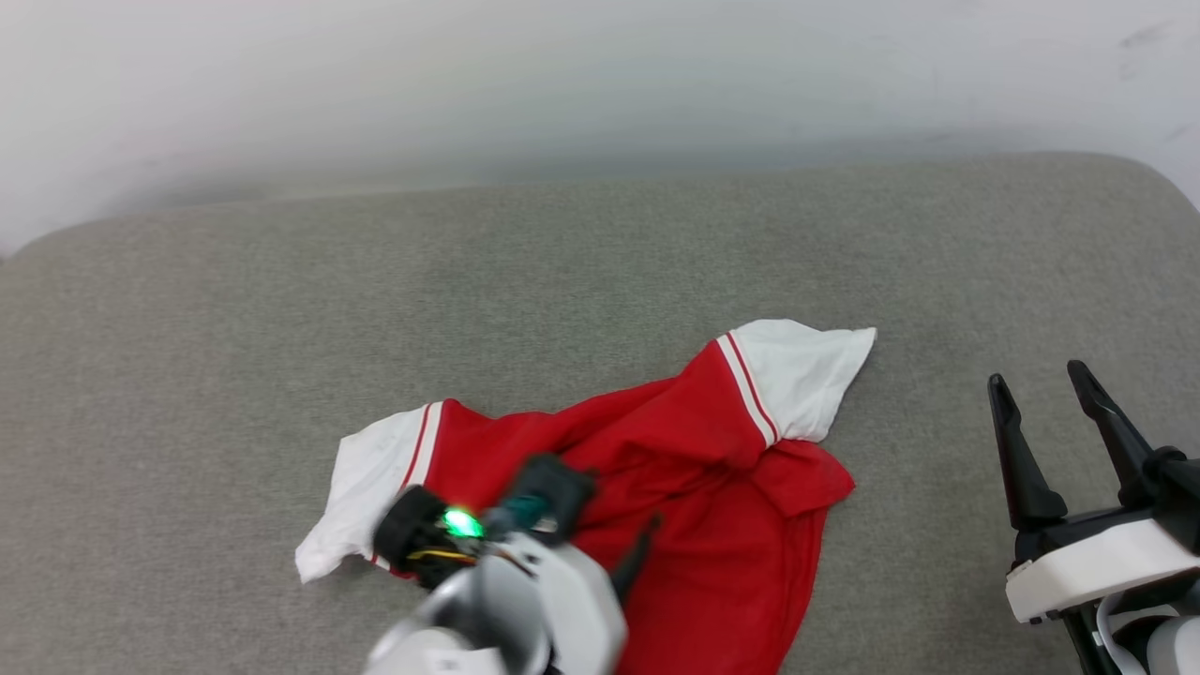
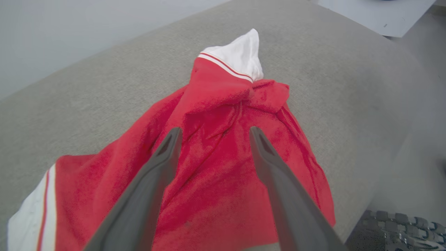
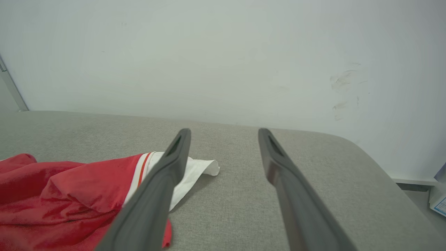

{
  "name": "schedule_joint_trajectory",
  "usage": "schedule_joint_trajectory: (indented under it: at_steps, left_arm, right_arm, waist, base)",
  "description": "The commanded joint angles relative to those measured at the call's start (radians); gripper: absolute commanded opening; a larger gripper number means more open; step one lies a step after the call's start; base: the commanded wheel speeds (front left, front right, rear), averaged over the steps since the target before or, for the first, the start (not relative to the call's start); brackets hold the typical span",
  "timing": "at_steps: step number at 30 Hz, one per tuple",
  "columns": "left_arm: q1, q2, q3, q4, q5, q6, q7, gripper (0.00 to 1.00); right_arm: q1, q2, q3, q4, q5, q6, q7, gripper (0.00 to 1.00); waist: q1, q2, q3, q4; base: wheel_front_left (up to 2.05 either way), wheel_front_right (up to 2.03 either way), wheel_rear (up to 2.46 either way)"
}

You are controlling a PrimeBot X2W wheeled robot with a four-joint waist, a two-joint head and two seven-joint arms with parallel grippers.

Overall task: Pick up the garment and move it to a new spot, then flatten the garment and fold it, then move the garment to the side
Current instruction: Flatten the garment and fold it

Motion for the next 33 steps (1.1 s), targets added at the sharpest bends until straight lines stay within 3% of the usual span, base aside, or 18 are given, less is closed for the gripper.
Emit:
schedule_joint_trajectory:
  at_steps: [1, 8, 19, 24, 30, 32, 33]
  left_arm:
    - [-0.014, -0.004, -0.015, 0.009, 0.001, -0.012, 0.020, 1.00]
    - [-0.137, -0.111, -0.121, 0.158, -0.005, -0.080, 0.141, 1.00]
    - [-0.324, -0.206, -0.153, 0.433, 0.021, -0.128, 0.117, 1.00]
    - [-0.355, -0.232, -0.189, 0.524, 0.024, -0.146, 0.112, 1.00]
    - [-0.368, -0.208, -0.260, 0.648, 0.042, -0.165, 0.186, 1.00]
    - [-0.366, -0.199, -0.279, 0.676, 0.036, -0.171, 0.205, 0.03]
    - [-0.364, -0.196, -0.288, 0.686, 0.033, -0.174, 0.208, 0.00]
  right_arm:
    - [-0.009, -0.005, 0.003, -0.003, 0.000, -0.001, 0.001, 1.00]
    - [-0.043, -0.001, 0.015, 0.001, -0.003, -0.001, -0.002, 1.00]
    - [-0.076, 0.022, 0.017, 0.041, -0.014, -0.001, -0.036, 1.00]
    - [-0.086, 0.028, 0.015, 0.058, -0.020, -0.001, -0.046, 1.00]
    - [-0.092, 0.037, 0.016, 0.062, -0.021, -0.001, -0.050, 1.00]
    - [-0.093, 0.038, 0.019, 0.061, -0.023, -0.001, -0.051, 1.00]
    - [-0.093, 0.038, 0.020, 0.062, -0.024, -0.001, -0.052, 1.00]
  waist:
    - [0.0000, 0.0000, 0.011, -0.011]
    - [0.0000, 0.0000, 0.070, -0.074]
    - [0.0000, 0.0000, 0.150, -0.178]
    - [0.0000, 0.0000, 0.161, -0.193]
    - [0.0000, 0.0000, 0.164, -0.187]
    - [0.0000, 0.0000, 0.164, -0.180]
    - [0.0000, 0.0000, 0.163, -0.176]
  base:
    - [0.00, 0.00, 0.00]
    - [0.00, 0.00, 0.00]
    - [0.00, 0.00, 0.00]
    - [0.00, 0.00, 0.00]
    - [0.00, 0.00, 0.00]
    - [0.00, 0.00, 0.00]
    - [0.00, 0.00, 0.00]
